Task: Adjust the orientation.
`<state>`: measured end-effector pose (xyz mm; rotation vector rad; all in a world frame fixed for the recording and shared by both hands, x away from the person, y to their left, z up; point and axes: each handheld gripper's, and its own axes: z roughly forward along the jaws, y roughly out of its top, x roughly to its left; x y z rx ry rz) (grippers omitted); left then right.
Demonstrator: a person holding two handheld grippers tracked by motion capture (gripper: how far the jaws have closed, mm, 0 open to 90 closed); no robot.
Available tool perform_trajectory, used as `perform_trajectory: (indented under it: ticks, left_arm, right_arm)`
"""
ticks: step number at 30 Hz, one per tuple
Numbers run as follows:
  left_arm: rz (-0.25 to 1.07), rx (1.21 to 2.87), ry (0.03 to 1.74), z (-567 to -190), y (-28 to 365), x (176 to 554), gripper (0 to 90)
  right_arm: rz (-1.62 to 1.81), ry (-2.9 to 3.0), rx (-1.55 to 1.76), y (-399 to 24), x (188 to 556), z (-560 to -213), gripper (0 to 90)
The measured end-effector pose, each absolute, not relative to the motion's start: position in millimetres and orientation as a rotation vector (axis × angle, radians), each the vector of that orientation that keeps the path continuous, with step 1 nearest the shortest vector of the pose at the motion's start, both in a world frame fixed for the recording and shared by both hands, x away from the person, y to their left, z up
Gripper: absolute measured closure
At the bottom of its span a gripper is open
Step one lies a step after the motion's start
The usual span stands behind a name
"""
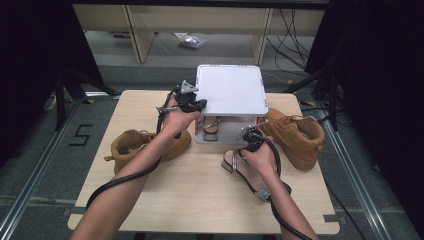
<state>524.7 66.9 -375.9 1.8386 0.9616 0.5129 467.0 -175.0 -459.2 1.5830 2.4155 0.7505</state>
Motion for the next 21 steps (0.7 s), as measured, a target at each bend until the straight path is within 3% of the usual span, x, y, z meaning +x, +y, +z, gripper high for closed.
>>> perform_trajectory:
  ticks: [10, 21]
  left_arm:
    - [0.510, 1.834, 0.964, -375.8, 66.3, 524.7, 89.9]
    - [0.517, 1.858, 0.957, -374.9, 67.4, 524.9, 89.9]
  right_arm:
    - [0.782, 2.596, 1.446, -150.1, 447.4, -460.1, 90.0]
    - [0.733, 2.834, 1.299, -134.1, 400.8, -458.3, 90.0]
